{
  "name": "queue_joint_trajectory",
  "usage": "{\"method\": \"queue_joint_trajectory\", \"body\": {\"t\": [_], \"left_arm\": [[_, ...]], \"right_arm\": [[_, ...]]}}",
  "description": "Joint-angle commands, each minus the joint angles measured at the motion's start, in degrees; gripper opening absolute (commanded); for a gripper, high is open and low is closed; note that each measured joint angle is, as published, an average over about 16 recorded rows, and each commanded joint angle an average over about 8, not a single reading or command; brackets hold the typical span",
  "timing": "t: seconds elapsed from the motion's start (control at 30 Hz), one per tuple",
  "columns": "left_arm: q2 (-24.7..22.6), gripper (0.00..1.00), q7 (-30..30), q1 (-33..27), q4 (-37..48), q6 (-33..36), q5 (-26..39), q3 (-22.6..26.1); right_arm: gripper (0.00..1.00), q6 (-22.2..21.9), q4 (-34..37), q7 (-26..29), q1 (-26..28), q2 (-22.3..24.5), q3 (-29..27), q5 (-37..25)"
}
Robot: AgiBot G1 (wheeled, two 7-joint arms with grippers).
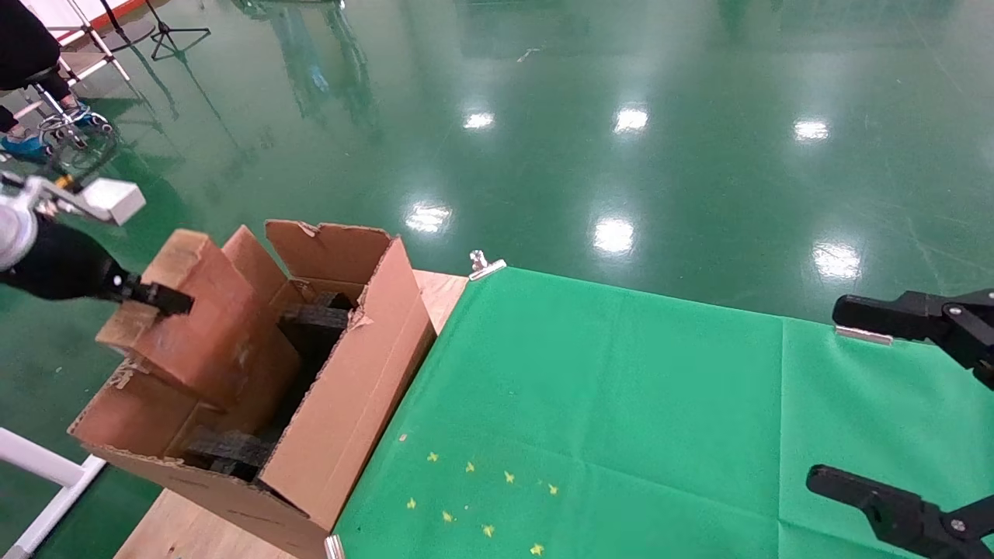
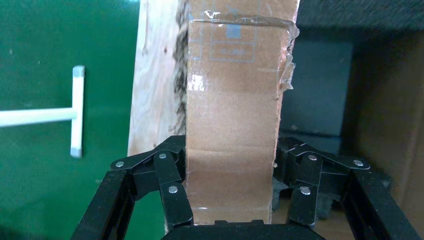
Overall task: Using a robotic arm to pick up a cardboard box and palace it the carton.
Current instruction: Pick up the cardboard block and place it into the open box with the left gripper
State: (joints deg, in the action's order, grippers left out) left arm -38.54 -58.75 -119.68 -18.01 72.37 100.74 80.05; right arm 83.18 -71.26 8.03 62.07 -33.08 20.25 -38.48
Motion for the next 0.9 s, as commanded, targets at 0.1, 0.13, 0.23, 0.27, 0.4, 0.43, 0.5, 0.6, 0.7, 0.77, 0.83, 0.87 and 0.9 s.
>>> {"method": "queue_joint_trajectory", "body": {"t": [0.1, 0.13, 0.23, 0.27, 0.4, 0.43, 0.5, 0.6, 0.7, 0.77, 0.83, 0.87, 0.9], "left_arm": [[-0.9, 0.0, 1.8, 2.4, 3.6, -1.6, -0.4, 0.0], [-1.2, 0.0, 2.1, 2.9, 4.3, -1.9, -0.6, 0.0], [-2.0, 0.0, 2.7, 4.4, 6.3, -3.1, -0.9, -0.1], [-2.3, 0.0, 2.8, 4.9, 6.9, -3.5, -0.9, -0.1], [-3.6, 0.0, 3.5, 6.6, 9.0, -4.8, -0.9, 0.1], [-4.0, 0.0, 3.6, 7.0, 9.5, -5.0, -0.8, 0.1], [-4.7, 0.0, 3.9, 7.6, 10.3, -5.4, -0.8, 0.2], [-5.7, 0.0, 4.2, 8.4, 11.4, -5.8, -0.7, 0.3], [-6.6, 0.0, 4.4, 9.3, 12.4, -6.3, -0.8, 0.2], [-7.1, 0.0, 4.5, 10.0, 13.0, -6.8, -0.8, 0.2], [-7.7, 0.0, 4.5, 10.7, 13.6, -7.3, -0.8, 0.3], [-8.0, 0.0, 4.6, 11.1, 13.9, -7.6, -0.8, 0.2], [-8.2, 0.0, 4.5, 11.4, 14.1, -7.9, -0.9, 0.2]], "right_arm": [[1.0, 0.0, 0.0, 0.0, 0.0, 0.0, 0.0, 0.0], [1.0, 0.0, 0.0, 0.0, 0.0, 0.0, 0.0, 0.0], [1.0, 0.0, 0.0, 0.0, 0.0, 0.0, 0.0, 0.0], [1.0, 0.0, 0.0, 0.0, 0.0, 0.0, 0.0, 0.0], [1.0, 0.0, 0.0, 0.0, 0.0, 0.0, 0.0, 0.0], [1.0, 0.0, 0.0, 0.0, 0.0, 0.0, 0.0, 0.0], [1.0, 0.0, 0.0, 0.0, 0.0, 0.0, 0.0, 0.0], [1.0, 0.0, 0.0, 0.0, 0.0, 0.0, 0.0, 0.0], [1.0, 0.0, 0.0, 0.0, 0.0, 0.0, 0.0, 0.0], [1.0, 0.0, 0.0, 0.0, 0.0, 0.0, 0.0, 0.0], [1.0, 0.0, 0.0, 0.0, 0.0, 0.0, 0.0, 0.0], [1.0, 0.0, 0.0, 0.0, 0.0, 0.0, 0.0, 0.0], [1.0, 0.0, 0.0, 0.0, 0.0, 0.0, 0.0, 0.0]]}}
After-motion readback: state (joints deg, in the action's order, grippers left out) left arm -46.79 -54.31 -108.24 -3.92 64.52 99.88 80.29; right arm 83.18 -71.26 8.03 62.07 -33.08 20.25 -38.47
